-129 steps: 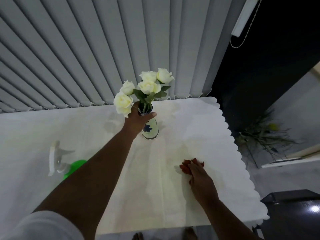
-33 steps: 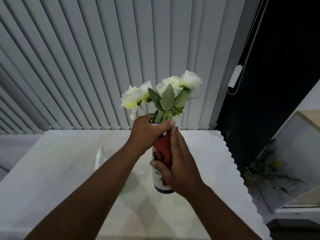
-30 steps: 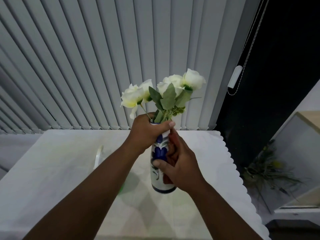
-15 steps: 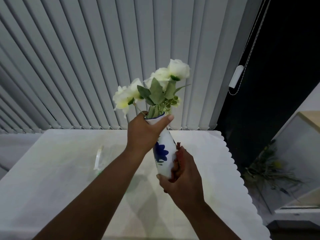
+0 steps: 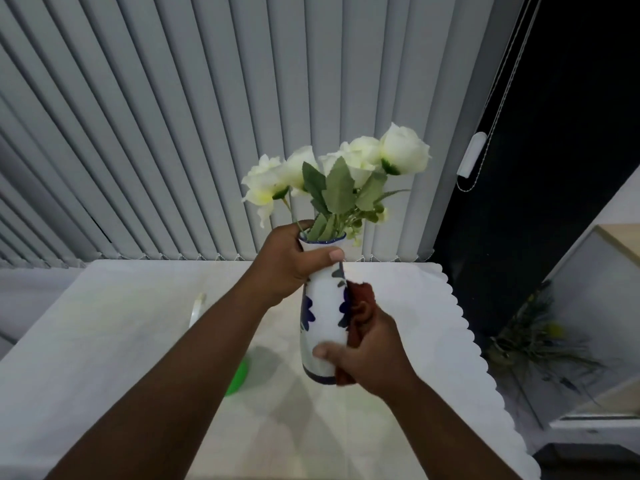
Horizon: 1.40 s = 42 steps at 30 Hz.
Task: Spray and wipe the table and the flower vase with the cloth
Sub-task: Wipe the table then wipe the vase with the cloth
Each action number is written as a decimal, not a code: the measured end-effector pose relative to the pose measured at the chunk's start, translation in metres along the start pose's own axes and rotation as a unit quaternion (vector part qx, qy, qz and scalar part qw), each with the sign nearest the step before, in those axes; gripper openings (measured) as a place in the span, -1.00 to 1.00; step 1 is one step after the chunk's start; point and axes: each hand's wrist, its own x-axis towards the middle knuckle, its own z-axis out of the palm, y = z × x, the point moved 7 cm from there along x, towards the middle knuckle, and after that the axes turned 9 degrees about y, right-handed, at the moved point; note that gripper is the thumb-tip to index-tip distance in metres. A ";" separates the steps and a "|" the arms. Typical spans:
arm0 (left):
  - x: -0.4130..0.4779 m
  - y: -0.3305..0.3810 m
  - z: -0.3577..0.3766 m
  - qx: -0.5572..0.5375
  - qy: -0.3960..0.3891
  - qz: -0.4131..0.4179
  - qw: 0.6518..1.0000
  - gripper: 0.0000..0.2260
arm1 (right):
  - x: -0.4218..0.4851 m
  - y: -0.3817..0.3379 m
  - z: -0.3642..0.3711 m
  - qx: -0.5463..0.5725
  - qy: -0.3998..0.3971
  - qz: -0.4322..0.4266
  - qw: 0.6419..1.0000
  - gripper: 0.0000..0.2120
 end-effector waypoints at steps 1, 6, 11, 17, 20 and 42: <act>0.002 0.001 -0.003 -0.023 0.005 -0.001 1.000 -0.81 | -0.007 0.008 0.003 0.009 -0.007 0.028 1.000 -0.28; -0.001 0.000 -0.007 -0.032 0.019 0.003 0.999 -0.86 | -0.025 0.023 0.008 0.013 0.052 0.034 0.998 -0.23; -0.004 -0.013 -0.010 0.115 0.162 -0.040 0.979 -0.65 | -0.027 0.022 -0.001 -0.145 0.140 -0.014 0.979 -0.11; -0.002 -0.020 -0.013 0.083 0.207 -0.052 0.973 -0.69 | -0.026 -0.005 0.016 -0.385 0.152 -0.190 0.891 -0.07; 0.004 -0.013 -0.011 0.055 0.133 -0.017 0.989 -0.92 | -0.018 -0.028 0.024 -0.413 0.137 -0.312 0.844 -0.22; 0.017 -0.015 0.004 0.060 0.059 0.015 0.996 -0.71 | 0.004 0.033 -0.005 -0.047 0.052 0.076 0.995 -0.41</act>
